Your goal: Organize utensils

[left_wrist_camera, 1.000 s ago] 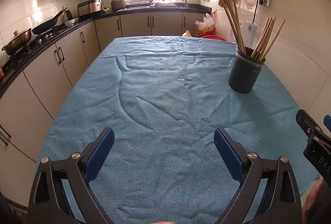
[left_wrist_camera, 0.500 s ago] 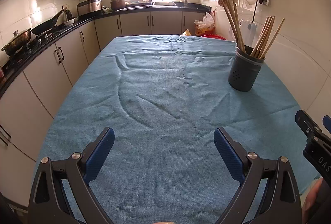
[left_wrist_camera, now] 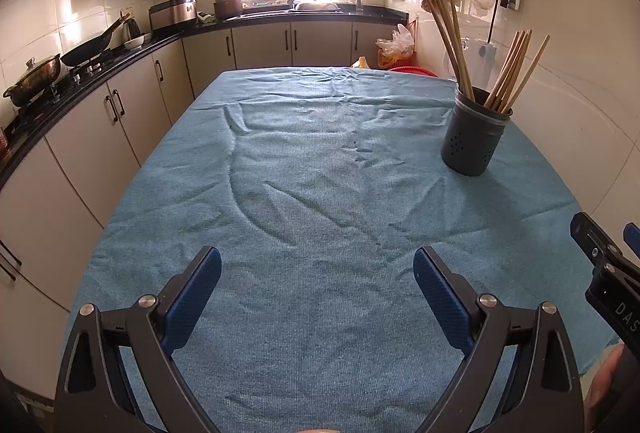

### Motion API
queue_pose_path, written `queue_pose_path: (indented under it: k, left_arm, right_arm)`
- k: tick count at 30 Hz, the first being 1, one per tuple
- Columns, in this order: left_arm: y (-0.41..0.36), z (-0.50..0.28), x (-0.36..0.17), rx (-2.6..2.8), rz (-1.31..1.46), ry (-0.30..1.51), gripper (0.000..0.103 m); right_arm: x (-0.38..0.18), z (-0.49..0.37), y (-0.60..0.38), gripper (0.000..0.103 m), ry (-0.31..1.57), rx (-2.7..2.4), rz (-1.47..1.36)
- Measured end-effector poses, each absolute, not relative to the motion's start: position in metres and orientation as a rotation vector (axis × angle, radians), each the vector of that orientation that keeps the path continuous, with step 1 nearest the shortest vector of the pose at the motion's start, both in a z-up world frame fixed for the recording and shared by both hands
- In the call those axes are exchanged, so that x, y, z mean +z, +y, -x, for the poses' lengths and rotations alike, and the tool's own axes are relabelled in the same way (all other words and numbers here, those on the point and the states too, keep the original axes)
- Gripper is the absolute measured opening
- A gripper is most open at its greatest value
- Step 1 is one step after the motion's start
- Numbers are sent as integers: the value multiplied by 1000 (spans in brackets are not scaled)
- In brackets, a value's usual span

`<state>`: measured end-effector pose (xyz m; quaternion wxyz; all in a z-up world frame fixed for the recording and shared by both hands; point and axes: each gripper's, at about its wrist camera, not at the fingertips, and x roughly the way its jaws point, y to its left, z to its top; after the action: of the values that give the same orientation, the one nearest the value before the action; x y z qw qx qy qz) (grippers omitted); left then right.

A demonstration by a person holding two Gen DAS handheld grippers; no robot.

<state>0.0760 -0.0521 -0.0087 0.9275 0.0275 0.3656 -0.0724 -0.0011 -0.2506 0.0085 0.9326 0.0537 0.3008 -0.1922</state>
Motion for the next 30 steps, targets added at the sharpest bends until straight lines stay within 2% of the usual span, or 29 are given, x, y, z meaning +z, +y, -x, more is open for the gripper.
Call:
queue_pose_path:
  k: [30]
  left_arm:
    - [-51,-72,-7,-145,-54,745,96]
  right_arm:
    - [8,4,-252,103,621,-388,-114]
